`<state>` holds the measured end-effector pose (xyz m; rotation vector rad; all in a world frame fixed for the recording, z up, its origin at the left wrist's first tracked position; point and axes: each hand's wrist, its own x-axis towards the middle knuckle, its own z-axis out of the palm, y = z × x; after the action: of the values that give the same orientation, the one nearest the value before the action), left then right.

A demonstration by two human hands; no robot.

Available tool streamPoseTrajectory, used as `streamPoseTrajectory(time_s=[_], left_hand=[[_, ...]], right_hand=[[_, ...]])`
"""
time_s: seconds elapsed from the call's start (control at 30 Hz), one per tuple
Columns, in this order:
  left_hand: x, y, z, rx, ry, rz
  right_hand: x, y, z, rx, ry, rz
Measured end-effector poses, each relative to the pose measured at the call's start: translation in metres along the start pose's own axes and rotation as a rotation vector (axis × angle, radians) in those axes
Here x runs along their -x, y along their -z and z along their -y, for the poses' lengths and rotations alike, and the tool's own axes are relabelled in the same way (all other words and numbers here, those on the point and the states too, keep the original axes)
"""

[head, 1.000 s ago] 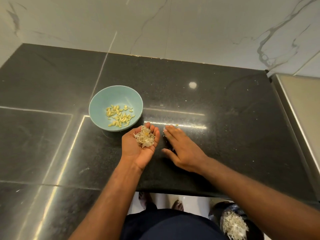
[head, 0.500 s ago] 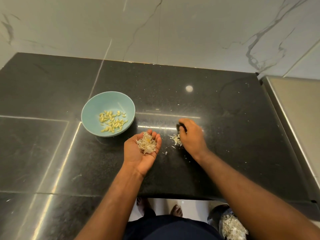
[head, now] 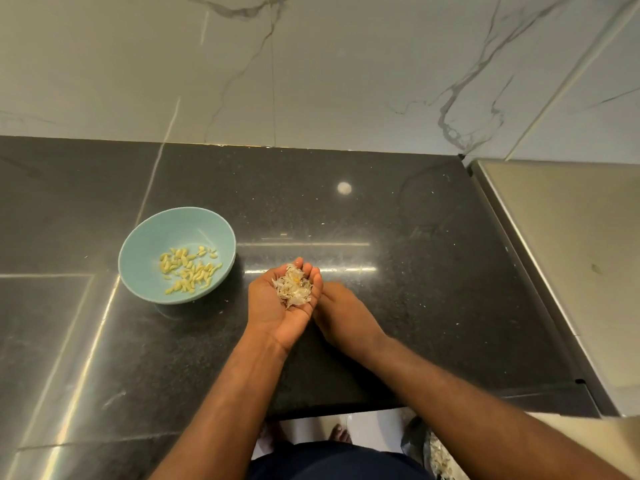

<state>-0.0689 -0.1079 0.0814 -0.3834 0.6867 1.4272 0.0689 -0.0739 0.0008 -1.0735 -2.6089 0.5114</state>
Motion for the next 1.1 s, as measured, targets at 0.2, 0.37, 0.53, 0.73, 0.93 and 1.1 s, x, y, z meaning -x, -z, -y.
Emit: streamPoseTrajectory(time_s=[0.2, 0.37, 0.53, 0.73, 0.93, 1.1], left_hand=[[-0.001, 0.005, -0.003, -0.002, 0.021, 0.020], [-0.003, 0.010, -0.006, 0.000, 0.014, 0.008], [-0.007, 0.007, -0.001, -0.010, 0.024, 0.009], [-0.005, 0.002, -0.003, -0.026, -0.002, 0.004], [0.001, 0.010, -0.005, -0.007, -0.016, -0.007], [-0.004, -0.001, 0.008, -0.012, 0.005, 0.011]], right_hand=[[0.046, 0.045, -0.045, -0.166, -0.449, -0.552], [0.098, 0.032, -0.068, 0.104, -1.116, -0.235], [0.054, 0.000, -0.009, 0.188, -0.803, -0.043], [0.063, 0.026, -0.044, 0.050, -0.578, -0.244], [0.095, 0.038, -0.051, 0.089, -1.283, -0.200], [0.045, 0.000, 0.000, 0.064, -0.676, 0.033]])
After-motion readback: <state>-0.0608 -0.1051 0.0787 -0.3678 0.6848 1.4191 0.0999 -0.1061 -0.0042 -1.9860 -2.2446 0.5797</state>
